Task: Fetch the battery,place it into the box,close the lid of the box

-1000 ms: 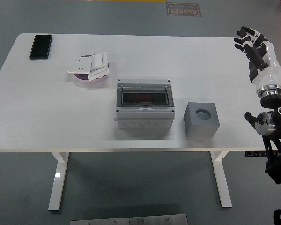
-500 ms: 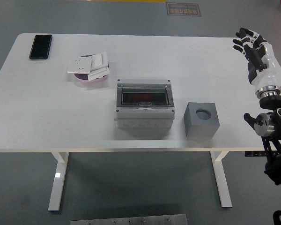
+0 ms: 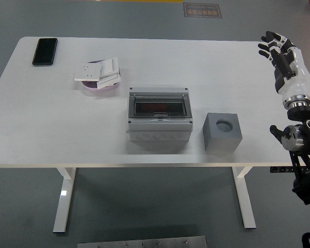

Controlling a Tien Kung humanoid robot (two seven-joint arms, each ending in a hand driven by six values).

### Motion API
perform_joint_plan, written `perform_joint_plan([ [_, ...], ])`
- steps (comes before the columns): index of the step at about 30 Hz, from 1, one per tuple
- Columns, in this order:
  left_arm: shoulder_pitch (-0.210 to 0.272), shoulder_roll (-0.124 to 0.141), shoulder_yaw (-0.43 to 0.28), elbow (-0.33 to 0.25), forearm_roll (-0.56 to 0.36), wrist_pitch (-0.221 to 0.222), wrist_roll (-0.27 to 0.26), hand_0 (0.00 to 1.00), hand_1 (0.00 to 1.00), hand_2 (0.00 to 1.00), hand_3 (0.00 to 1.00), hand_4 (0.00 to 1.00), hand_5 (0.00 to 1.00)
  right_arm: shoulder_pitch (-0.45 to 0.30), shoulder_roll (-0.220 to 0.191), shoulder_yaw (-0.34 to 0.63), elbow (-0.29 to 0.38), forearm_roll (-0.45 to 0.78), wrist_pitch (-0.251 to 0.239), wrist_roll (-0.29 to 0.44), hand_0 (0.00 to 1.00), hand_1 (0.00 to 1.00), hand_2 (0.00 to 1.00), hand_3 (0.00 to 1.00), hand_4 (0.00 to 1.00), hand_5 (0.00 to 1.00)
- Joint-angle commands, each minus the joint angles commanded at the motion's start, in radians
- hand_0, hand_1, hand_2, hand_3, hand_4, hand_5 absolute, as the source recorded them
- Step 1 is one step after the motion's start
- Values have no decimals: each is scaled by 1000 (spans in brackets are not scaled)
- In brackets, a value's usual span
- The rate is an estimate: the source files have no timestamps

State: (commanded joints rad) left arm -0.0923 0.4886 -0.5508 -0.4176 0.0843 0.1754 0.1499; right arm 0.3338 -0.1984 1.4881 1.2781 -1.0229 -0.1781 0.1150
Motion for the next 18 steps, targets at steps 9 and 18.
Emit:
perform_joint_plan([
  [9, 11, -5, 28, 3, -46, -4, -24, 583, 740, 652, 599, 712, 252, 11, 10, -24, -13, 10, -9, 8, 772, 706, 707, 683, 775, 471],
  [18, 15, -6, 41, 4, -68, -6, -34, 583, 739, 651, 598, 711, 251, 20, 6, -36, -15, 19, -10, 8, 771, 705, 707, 683, 778, 486],
])
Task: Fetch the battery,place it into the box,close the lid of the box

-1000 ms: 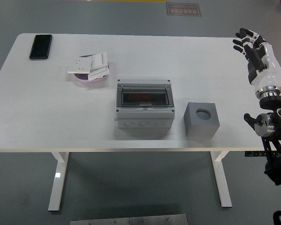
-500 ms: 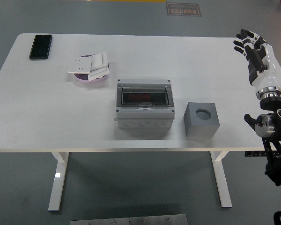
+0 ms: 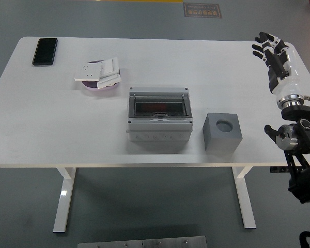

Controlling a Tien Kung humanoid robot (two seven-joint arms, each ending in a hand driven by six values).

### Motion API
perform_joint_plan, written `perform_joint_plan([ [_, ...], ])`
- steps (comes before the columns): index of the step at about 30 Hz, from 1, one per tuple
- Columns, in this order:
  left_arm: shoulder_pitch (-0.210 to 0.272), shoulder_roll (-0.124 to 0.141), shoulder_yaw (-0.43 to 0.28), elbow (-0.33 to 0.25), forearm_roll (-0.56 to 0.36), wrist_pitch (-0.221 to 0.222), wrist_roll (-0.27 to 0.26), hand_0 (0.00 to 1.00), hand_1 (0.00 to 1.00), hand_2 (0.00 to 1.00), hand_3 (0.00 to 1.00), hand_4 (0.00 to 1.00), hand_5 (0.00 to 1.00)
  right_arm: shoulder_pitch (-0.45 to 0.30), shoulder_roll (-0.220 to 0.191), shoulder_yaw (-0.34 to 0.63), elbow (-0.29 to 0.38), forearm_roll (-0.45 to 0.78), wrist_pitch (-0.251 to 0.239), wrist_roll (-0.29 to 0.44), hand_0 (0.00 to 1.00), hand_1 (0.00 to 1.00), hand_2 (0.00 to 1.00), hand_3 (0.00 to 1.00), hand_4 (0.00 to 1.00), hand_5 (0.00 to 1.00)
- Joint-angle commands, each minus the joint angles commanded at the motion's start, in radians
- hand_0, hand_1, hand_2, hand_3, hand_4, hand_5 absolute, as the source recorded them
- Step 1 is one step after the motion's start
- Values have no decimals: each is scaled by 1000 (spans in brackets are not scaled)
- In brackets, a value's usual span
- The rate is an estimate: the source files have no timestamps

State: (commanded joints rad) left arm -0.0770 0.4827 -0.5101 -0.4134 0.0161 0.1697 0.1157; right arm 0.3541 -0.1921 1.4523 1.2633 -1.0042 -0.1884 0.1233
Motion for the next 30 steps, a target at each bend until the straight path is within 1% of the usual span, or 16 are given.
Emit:
perform_joint_plan([
  [17, 1, -2, 2, 0, -5, 0, -1, 583, 739, 651, 599, 710, 249, 8, -4, -11, 5, 2, -4, -11, 771, 704, 706, 682, 779, 492],
  [30, 2, -4, 4, 1, -9, -1, -2, 583, 738, 650, 599, 710, 249, 1, -7, -2, 5, -7, -1, -18, 772, 705, 705, 684, 780, 493],
])
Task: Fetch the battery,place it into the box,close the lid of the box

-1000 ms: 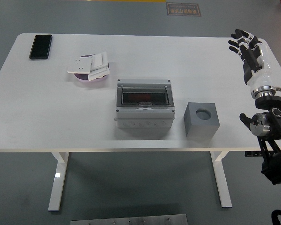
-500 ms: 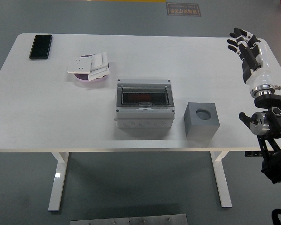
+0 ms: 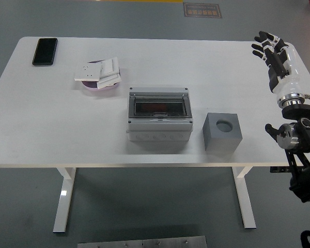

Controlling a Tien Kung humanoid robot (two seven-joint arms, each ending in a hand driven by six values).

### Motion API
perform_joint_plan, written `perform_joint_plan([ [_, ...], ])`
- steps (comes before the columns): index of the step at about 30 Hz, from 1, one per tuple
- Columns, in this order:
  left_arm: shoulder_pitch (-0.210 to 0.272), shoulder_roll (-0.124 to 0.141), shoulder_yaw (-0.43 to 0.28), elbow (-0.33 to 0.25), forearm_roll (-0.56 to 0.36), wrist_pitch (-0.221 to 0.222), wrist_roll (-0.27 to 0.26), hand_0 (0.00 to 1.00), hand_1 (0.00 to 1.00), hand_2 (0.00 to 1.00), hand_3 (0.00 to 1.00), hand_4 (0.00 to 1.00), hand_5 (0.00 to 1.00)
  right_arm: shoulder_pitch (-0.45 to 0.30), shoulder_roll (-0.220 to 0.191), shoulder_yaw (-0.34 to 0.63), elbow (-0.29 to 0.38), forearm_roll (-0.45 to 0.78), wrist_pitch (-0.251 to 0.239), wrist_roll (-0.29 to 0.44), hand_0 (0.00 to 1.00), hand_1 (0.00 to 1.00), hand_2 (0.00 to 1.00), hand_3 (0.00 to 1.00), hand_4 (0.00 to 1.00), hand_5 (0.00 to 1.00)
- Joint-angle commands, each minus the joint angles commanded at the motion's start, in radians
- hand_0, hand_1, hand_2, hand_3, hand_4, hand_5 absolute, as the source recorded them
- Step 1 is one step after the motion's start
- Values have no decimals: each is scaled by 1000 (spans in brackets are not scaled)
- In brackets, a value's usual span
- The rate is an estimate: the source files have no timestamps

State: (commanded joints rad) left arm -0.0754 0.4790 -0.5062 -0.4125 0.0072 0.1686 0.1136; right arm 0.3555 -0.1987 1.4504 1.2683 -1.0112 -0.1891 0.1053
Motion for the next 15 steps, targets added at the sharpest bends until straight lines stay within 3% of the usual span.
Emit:
perform_joint_plan([
  [15, -3, 1, -1, 1, -1, -1, -1, 581, 737, 650, 599, 711, 248, 3, -5, -1, 4, -4, 3, -6, 773, 707, 705, 687, 776, 500],
])
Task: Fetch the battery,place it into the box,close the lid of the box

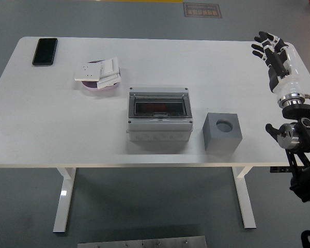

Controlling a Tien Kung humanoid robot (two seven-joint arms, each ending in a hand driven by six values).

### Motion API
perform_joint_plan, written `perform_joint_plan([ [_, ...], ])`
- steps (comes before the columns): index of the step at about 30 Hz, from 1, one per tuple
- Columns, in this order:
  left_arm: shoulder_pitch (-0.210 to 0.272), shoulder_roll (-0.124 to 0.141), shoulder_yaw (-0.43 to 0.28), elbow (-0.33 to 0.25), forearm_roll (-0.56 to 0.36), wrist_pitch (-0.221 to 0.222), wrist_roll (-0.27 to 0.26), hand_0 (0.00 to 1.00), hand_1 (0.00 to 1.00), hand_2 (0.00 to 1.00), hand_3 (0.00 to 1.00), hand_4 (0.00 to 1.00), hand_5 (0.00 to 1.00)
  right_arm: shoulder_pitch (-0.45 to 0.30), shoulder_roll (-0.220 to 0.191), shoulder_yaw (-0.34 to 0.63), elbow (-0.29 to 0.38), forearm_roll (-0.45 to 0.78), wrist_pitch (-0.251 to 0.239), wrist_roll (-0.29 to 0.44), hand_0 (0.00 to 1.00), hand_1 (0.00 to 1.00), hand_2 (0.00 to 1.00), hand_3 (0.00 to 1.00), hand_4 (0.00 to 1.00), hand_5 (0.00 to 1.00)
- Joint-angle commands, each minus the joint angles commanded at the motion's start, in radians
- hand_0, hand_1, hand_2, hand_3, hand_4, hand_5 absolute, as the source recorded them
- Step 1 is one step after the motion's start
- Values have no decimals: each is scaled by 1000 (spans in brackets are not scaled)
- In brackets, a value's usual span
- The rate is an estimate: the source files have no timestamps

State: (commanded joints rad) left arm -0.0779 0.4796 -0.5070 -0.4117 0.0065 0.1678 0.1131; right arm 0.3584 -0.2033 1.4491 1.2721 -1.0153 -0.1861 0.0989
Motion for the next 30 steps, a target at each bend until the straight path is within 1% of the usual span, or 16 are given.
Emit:
perform_joint_plan([
  [11, 2, -3, -1, 0, 0, 0, 0, 582, 736, 650, 599, 711, 248, 0, -1, -4, 3, -19, -1, -8, 773, 710, 707, 688, 773, 504],
  [18, 2, -1, -2, 0, -2, 1, 0, 581, 735, 649, 599, 711, 248, 2, -2, -9, 8, -37, 8, -6, 775, 710, 707, 688, 773, 491],
  [19, 2, -1, -1, 0, -3, 1, 0, 581, 735, 648, 599, 711, 249, 3, -2, -9, 9, -41, 10, -7, 775, 710, 709, 689, 770, 429],
  [24, 2, 0, 0, 1, -6, 1, -1, 581, 735, 648, 599, 711, 249, 4, -3, -14, 12, -57, 12, -8, 775, 710, 709, 689, 770, 429],
  [25, 1, 1, 0, 1, -6, 1, -1, 581, 735, 648, 600, 712, 248, 5, -3, -15, 13, -59, 12, -9, 781, 716, 715, 698, 706, 272],
  [30, 2, 2, -1, 0, -4, 2, 0, 581, 735, 648, 600, 712, 248, 5, -3, -17, 13, -63, 11, -11, 781, 716, 715, 698, 706, 272],
])
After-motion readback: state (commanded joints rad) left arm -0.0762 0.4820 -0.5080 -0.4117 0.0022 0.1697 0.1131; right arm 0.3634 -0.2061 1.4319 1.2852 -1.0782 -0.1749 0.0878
